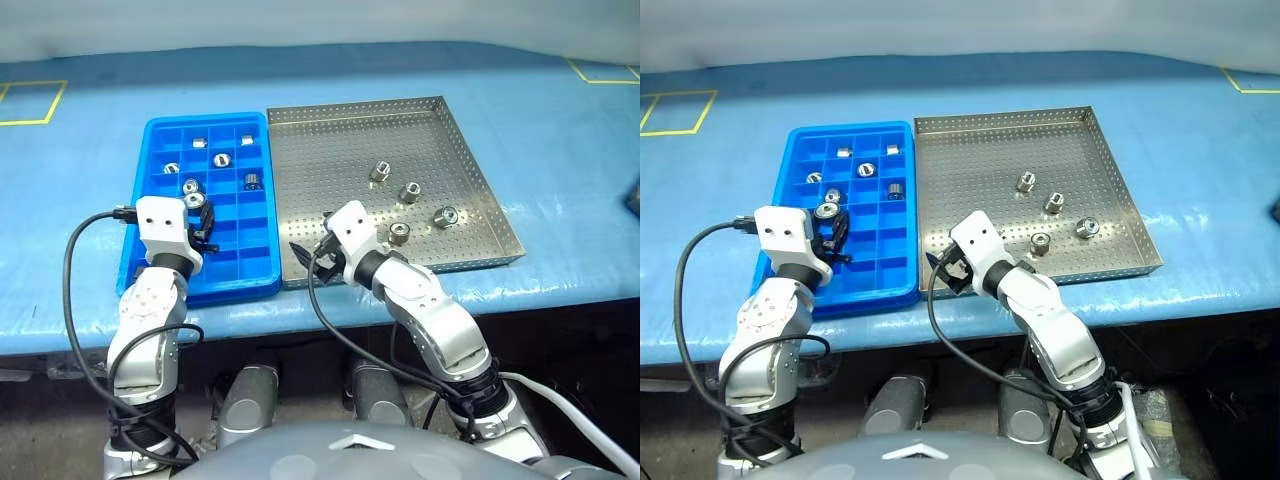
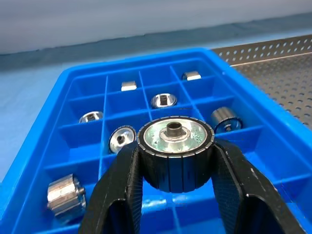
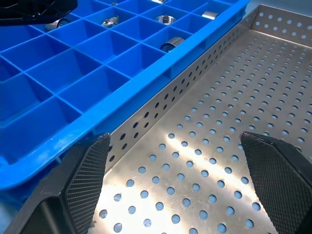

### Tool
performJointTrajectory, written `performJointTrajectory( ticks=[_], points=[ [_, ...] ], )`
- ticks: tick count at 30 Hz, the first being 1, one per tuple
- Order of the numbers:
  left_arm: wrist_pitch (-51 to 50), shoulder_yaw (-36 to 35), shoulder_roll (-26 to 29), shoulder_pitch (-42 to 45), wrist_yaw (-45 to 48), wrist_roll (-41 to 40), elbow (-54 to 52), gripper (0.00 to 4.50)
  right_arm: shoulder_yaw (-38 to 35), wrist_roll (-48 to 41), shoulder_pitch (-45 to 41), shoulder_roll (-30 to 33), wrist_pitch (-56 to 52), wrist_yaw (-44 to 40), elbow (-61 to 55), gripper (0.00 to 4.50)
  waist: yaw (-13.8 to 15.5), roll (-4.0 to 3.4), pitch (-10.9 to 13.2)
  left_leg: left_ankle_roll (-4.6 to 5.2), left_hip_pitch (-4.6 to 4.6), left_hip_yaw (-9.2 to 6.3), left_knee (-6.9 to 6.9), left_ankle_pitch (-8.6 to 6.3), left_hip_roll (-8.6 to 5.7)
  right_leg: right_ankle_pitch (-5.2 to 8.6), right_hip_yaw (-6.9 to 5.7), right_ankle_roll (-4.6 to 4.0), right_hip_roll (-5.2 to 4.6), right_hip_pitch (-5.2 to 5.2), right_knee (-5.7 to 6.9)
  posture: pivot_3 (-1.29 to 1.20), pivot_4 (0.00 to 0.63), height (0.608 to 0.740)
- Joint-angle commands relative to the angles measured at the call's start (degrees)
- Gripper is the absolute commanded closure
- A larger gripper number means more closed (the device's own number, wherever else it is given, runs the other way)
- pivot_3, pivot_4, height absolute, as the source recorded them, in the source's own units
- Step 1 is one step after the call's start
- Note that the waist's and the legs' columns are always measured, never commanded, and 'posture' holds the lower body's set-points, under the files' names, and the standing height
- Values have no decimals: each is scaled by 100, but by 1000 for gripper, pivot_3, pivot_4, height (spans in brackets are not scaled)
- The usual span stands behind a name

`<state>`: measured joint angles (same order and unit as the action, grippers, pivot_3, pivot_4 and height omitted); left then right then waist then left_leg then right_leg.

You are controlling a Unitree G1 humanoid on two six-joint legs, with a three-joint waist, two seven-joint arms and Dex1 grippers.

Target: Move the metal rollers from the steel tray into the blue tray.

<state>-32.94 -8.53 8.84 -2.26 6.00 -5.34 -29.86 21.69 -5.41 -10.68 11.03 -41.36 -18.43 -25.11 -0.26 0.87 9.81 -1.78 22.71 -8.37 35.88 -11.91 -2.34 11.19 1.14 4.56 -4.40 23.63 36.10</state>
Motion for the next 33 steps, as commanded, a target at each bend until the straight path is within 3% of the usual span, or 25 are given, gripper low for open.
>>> performJointTrajectory(
  ticks=[1, 2, 10, 19, 28, 33],
  points=[
    [-246, -199, -55, -336, -147, -54, -316, 2820, -34, -5, -32, -6, 116, -22, -151, 0, -40, -1, -1, 0, -1, 2, -2, 0, 0, 0, 2, 0, -1, 1, 0, 60, 150, 740],
    [-310, -245, -91, -383, -219, -51, -318, 2820, -46, -6, -14, -4, 102, -20, -168, 0, -41, -1, 0, 0, -1, 2, -4, 0, 1, 1, 1, -1, -1, 5, 0, 50, 150, 740],
    [-658, -298, -265, -490, -433, -128, -461, 93, -95, 17, 101, -4, 43, 32, -253, 0, -39, -1, -1, -1, -1, -1, -3, 0, 1, 4, -4, -7, -1, 2, 2, 34, 150, 740],
    [-290, 330, -72, 574, 214, -464, -249, 38, -295, -1, 195, -55, -14, 178, -401, 0, -34, 0, -1, -1, 2, -1, 1, 0, 1, 3, -6, -6, -1, 2, 3, 5, 150, 740],
    [371, 1289, 53, 1963, 1234, -452, 1515, 38, -996, 38, 694, 236, -109, 392, -946, 0, -142, -3, -3, 0, 3, 4, -1, 0, 0, 0, -3, -2, 0, 3, 0, -120, 150, 740],
    [746, 1771, -168, 2388, 1710, -452, 2446, 38, -1342, 71, 1153, 309, -204, 590, -1301, 0, -318, -4, -3, 4, 4, 10, 0, -2, 0, -2, 3, 3, -1, 2, -4, -195, 150, 740]
  ],
)
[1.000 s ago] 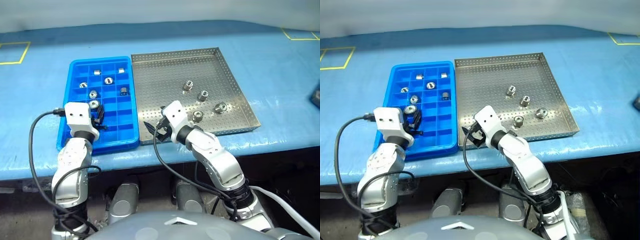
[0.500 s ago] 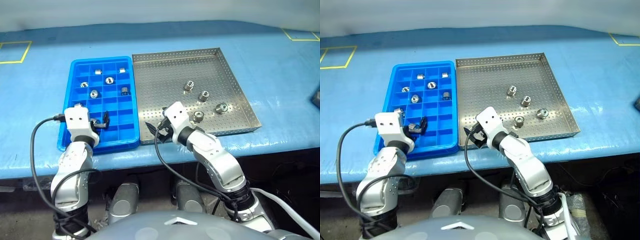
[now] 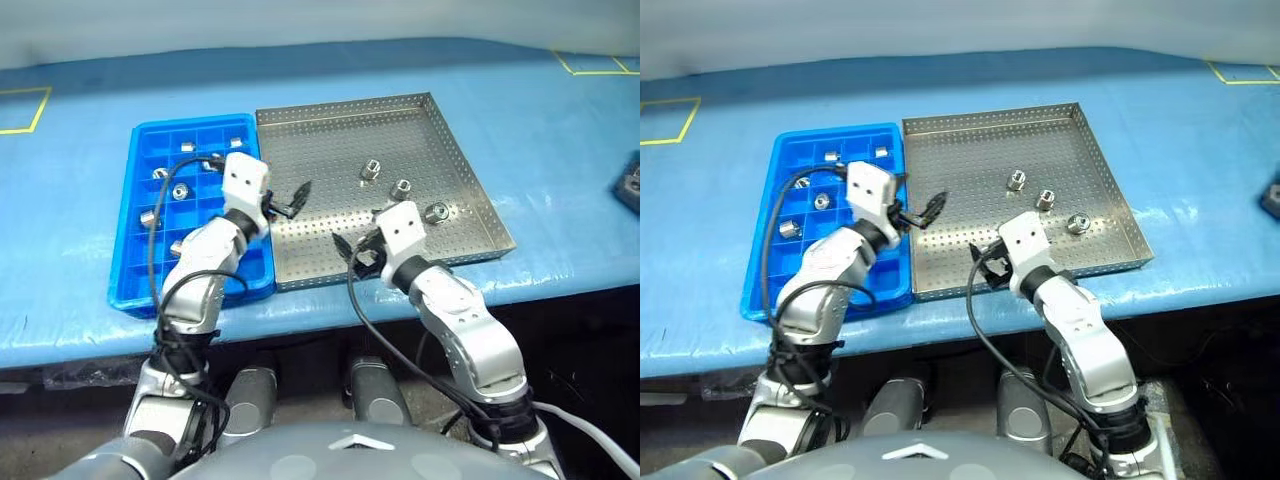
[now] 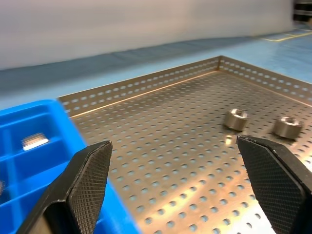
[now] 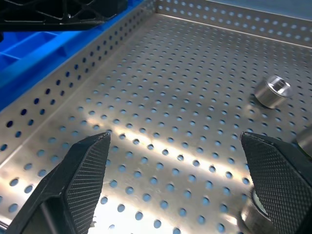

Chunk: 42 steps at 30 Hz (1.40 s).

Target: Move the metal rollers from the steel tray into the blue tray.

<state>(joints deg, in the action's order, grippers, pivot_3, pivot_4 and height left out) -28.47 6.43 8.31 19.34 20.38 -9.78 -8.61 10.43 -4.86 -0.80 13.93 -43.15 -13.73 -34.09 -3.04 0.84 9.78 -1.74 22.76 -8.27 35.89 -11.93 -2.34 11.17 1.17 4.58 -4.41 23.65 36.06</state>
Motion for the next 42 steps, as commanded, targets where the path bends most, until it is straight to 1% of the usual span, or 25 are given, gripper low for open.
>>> performJointTrajectory(
  ticks=[1, 2, 6, 11, 16, 20, 21, 22, 24, 28, 31, 34, 36, 42],
  points=[
    [366, 385, -174, 309, 373, 6, 498, 38, -261, 34, 268, 32, -42, 164, -482, 0, -86, -1, -1, 0, 0, 0, 0, 0, 0, -2, 0, 4, 0, 0, 0, -225, 150, 740],
    [400, 471, -239, 385, 482, -13, 659, 38, -297, 47, 358, 38, -58, 202, -555, 0, -118, -1, -1, 1, 0, 1, 0, 0, 0, -11, 0, 19, 0, 0, 0, -238, 150, 740],
    [581, 927, -372, 682, 864, 150, 1319, 38, -373, 95, 625, -8, -134, 387, -795, 0, -304, -7, -4, 2, 1, 7, 6, -1, 0, -13, 4, 23, 0, 0, 0, -299, 150, 740],
    [756, 1183, -616, 1007, 1050, 275, 2086, 38, -353, 145, 817, -76, -150, 547, -939, 0, -572, -16, -9, 6, -2, 15, 9, -1, 1, -13, 13, 24, 0, 0, 1, -335, 150, 740],
    [943, 1306, -897, 1383, 821, 612, 2990, 38, -308, 180, 870, -118, -131, 628, -960, 0, -805, -17, -10, 9, -1, 15, 10, -2, 1, -15, 13, 30, -1, 0, 1, -348, 150, 740],
    [928, 1260, -993, 1507, 604, 833, 3341, 38, -280, 190, 865, -145, -117, 665, -944, 0, -985, -19, -11, 12, -1, 14, 8, -3, 1, -18, 13, 36, -1, 0, 1, -347, 150, 740],
    [885, 1237, -994, 1513, 542, 875, 3367, 416, -270, 196, 858, -149, -110, 670, -928, 0, -1025, -19, -11, 13, -1, 14, 7, -4, 1, -18, 13, 37, -1, 0, 1, -342, 150, 740],
    [857, 1218, -996, 1516, 503, 896, 3381, 624, -264, 200, 853, -152, -105, 672, -917, 0, -1062, -19, -11, 13, 0, 14, 7, -4, 1, -18, 13, 38, -1, 1, 1, -342, 150, 740],
    [789, 1180, -957, 1488, 445, 942, 3351, 1312, -261, 187, 802, -160, -93, 661, -872, 0, -1098, -19, -11, 13, 0, 14, 7, -4, 1, -20, 13, 40, -1, 1, 1, -326, 150, 740],
    [738, 1050, -892, 1340, 444, 897, 3045, 2603, -216, 164, 681, -151, -94, 603, -775, 0, -1108, -19, -11, 13, -1, 14, 8, -4, 1, -21, 13, 43, -2, 0, 2, -291, 150, 740],
    [665, 902, -885, 1237, 410, 816, 2772, 2666, -174, 153, 586, -144, -114, 559, -714, 0, -1081, -19, -10, 13, 0, 12, 7, -4, 1, -21, 13, 43, -2, 2, 3, -267, 150, 740],
    [580, 408, -858, 859, 77, 615, 1787, 2666, 43, 95, 294, -178, -94, 410, -520, 0, -1050, -21, -9, 13, 1, 12, 4, -4, 2, -22, 13, 44, -2, 5, 2, -224, 150, 740],
    [533, 202, -800, 629, -85, 570, 1169, 2666, 177, 79, 118, -201, -68, 337, -409, 0, -1006, -22, -9, 13, 0, 13, 3, -4, 4, -22, 14, 44, -2, 8, 5, -203, 150, 740],
    [158, -537, -718, -183, -847, 461, -714, 2666, 378, 33, -508, -407, 19, 195, 48, 0, -651, -23, -10, 13, -4, 12, 5, -4, 3, -22, 16, 42, -1, 7, 10, -107, 150, 740]
  ],
)
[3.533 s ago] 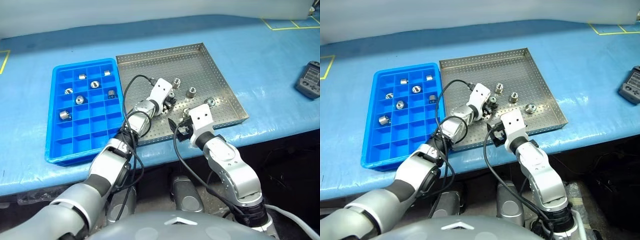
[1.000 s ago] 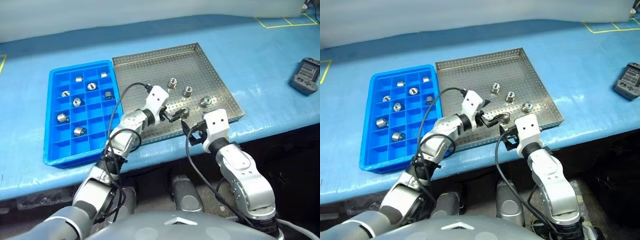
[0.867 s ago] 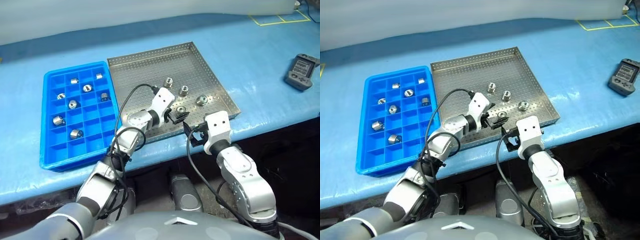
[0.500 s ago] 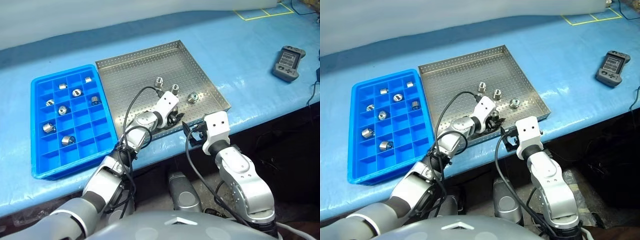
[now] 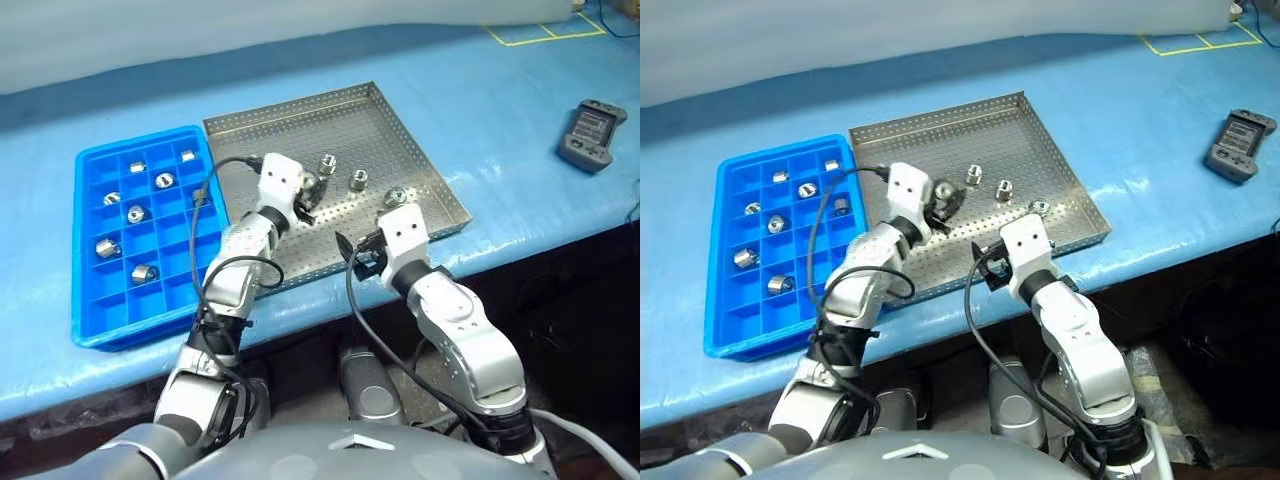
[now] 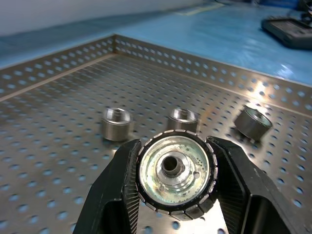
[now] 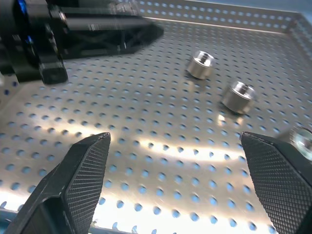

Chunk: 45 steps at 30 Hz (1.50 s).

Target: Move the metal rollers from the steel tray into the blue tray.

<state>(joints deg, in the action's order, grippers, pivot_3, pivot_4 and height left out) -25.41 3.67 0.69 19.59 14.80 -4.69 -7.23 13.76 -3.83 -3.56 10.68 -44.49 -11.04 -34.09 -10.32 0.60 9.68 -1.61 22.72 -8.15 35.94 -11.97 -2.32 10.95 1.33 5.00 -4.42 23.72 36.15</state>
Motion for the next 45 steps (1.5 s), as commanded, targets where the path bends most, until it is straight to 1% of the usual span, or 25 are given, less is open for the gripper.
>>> performJointTrajectory(
  ticks=[1, 5, 7, 13, 19, 26, 29, 31, 32, 34, 35, 37, 38, 40, 45],
  points=[
    [-204, -338, 142, -376, -361, 7, -1145, 2666, 89, -92, -333, -100, 192, -144, 144, 0, 170, 0, 0, 0, 1, -2, 0, 0, -2, 0, 1, -1, 0, -1, 0, -76, 150, 740],
    [-424, -686, 349, -978, -821, 205, -2043, 2666, 337, -125, -697, -104, 341, -429, 514, 0, 494, 0, 0, 0, 0, -4, -3, 0, -1, 2, 0, -6, 3, 0, -1, 10, 150, 740],
    [-564, -853, 350, -1315, -1025, 238, -2453, 2666, 429, -199, -869, -158, 423, -581, 704, 0, 654, 1, 1, -1, 0, -4, -3, 0, -3, 1, 0, -7, 3, -1, -3, 50, 150, 740],
    [-806, -1115, 279, -2347, -1557, 525, -3299, 2666, 787, -236, -1333, -399, 689, -920, 1261, 0, 990, 3, 1, -1, 0, -11, -2, 0, -4, 8, -5, -19, 3, -6, -7, 139, 150, 740],
    [-969, -1321, 62, -3055, -1932, 638, -3728, 2666, 978, -261, -1482, -554, 857, -1131, 1501, 0, 1147, 5, 1, -3, 0, -14, -2, 0, -4, 20, -9, -39, 3, -6, -7, 181, 150, 740],
    [-1080, -1443, -80, -3560, -2039, 658, -3869, 2666, 1144, -207, -1454, -553, 932, -1229, 1605, 0, 1232, 5, 1, -5, 1, -15, -3, -1, -3, 26, -12, -49, 3, -3, -6, 200, 150, 740],
    [-1167, -1500, -181, -3664, -1998, 502, -3899, 2666, 1166, -194, -1432, -557, 933, -1231, 1611, 0, 1256, 5, 1, -6, 1, -15, -5, -2, -3, 27, -12, -50, 3, -2, -6, 203, 150, 740],
    [-1228, -1481, -163, -3686, -1936, 484, -3885, 1956, 1170, -197, -1429, -577, 927, -1215, 1619, 0, 1262, 5, 1, -6, 3, -16, -5, -2, -3, 28, -15, -50, 3, -2, -6, 200, 150, 740],
    [-1244, -1457, -113, -3661, -1899, 500, -3875, 1731, 1171, -193, -1431, -590, 925, -1200, 1633, 0, 1266, 5, 1, -6, 3, -16, -5, -2, -3, 28, -15, -51, 3, -2, -6, 199, 150, 740],
    [-1274, -1407, -47, -3534, -1849, 504, -3867, 1091, 1126, -164, -1416, -667, 925, -1080, 1723, 0, 1267, 5, 1, -7, 3, -17, -5, -3, -2, 28, -16, -52, 3, -2, -6, 199, 150, 740],
    [-1289, -1341, 43, -3441, -1814, 562, -3839, 675, 1085, -148, -1417, -720, 935, -1000, 1779, 0, 1267, 5, 1, -7, 3, -18, -5, -3, -2, 29, -17, -52, 3, -2, -6, 191, 150, 740],
    [-1298, -1271, 125, -3295, -1771, 604, -3769, 92, 989, -114, -1427, -819, 938, -841, 1862, 0, 1265, 5, 1, -7, 3, -19, -5, -3, -2, 29, -19, -52, 3, -2, -6, 178, 150, 740],
    [-1296, -1258, 136, -3240, -1768, 595, -3735, 23, 941, -96, -1434, -864, 936, -765, 1896, 0, 1263, 5, 1, -7, 3, -19, -5, -3, -2, 29, -19, -52, 3, -2, -6, 178, 150, 740],
    [-1223, -1160, 175, -3129, -1675, 530, -3652, 23, 754, -29, -1470, -1015, 950, -485, 1981, 0, 1264, 5, 1, -7, 4, -18, -5, -2, -3, 28, -18, -52, 3, -2, -6, 178, 150, 740],
    [-920, -737, 304, -2892, -1266, 393, -3452, 23, 145, 342, -1857, -1486, 1217, 581, 2515, 0, 1249, 4, 2, -14, 4, -18, -12, 1, -2, 29, -19, -54, 3, 6, -2, 132, 150, 740]
  ],
)
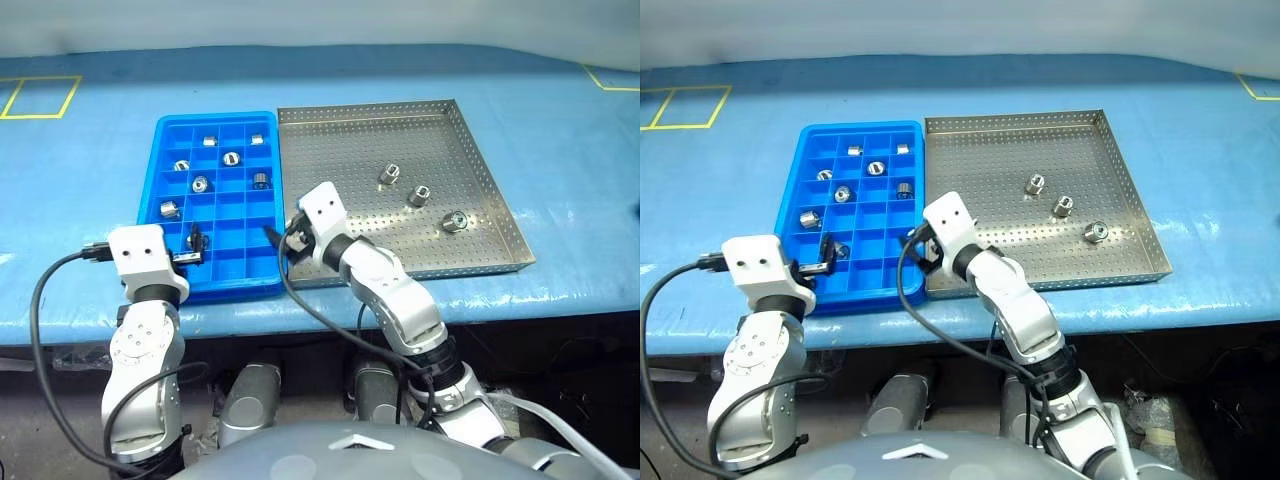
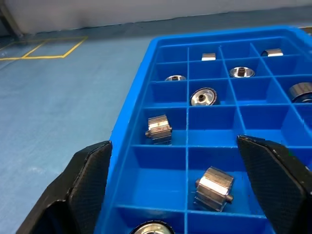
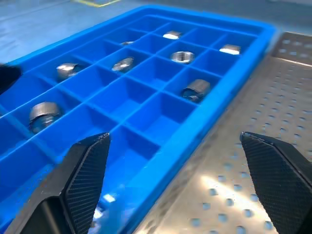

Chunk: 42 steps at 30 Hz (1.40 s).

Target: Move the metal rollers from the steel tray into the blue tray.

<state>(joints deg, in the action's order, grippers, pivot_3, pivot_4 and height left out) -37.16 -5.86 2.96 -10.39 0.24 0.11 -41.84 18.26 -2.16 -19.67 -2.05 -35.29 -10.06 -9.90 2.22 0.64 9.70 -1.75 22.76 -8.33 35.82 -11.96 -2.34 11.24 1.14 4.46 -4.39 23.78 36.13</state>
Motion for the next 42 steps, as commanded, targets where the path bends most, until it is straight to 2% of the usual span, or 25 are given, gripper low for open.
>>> performJointTrajectory(
  ticks=[1, 7, 13, 22, 32, 35, 42],
  points=[
    [311, 352, 100, 181, 300, -137, 71, 23, -469, 291, -453, -316, 411, 801, 357, 0, -12, 0, 0, -1, -1, 0, 0, 0, 0, 0, 0, 0, 0, -1, 0, 122, 150, 740],
    [558, 1036, 379, 511, 1064, -469, 339, 23, -1418, 494, -1550, -721, 1072, 2164, 1970, 0, -106, -2, 0, -2, -3, 3, -5, 3, 0, -4, 1, -6, 1, 0, 0, 106, 150, 740],
    [647, 1570, 617, 676, 1623, -726, 441, 23, -2033, 529, -2561, -579, 1876, 3119, 3999, 0, -232, -6, 2, -4, -7, 5, -26, 6, 0, -19, 3, -36, 1, 4, -2, 107, 150, 740],
    [618, 1845, 716, 590, 1735, -854, 364, 23, -2676, 164, -3440, -397, 2627, 3291, 6281, 0, -359, -11, 4, -2, -18, 4, -52, 8, 3, -21, 5, -36, 4, 6, -1, 122, 150, 740],
    [570, 1892, 713, 431, 1546, -826, 279, 23, -3150, -222, -3748, -285, 3098, 3513, 7331, 0, -352, -16, 7, -1, -20, 3, -51, 9, 3, -20, 7, -38, 6, 3, -2, 137, 150, 740],
    [583, 1924, 714, 454, 1514, -800, 297, 0, -3232, -302, -3817, -265, 3180, 3472, 7535, 583, -357, -18, 7, 0, -21, 4, -51, 9, 3, -20, 8, -37, 6, 3, -1, 144, 150, 740],
    [611, 1946, 724, 420, 1458, -809, 305, 0, -3199, -285, -3901, -250, 3321, 3377, 7718, 2812, -353, -19, 6, 0, -22, 3, -51, 9, 3, -20, 8, -37, 7, 2, 0, 147, 150, 740]
  ],
)
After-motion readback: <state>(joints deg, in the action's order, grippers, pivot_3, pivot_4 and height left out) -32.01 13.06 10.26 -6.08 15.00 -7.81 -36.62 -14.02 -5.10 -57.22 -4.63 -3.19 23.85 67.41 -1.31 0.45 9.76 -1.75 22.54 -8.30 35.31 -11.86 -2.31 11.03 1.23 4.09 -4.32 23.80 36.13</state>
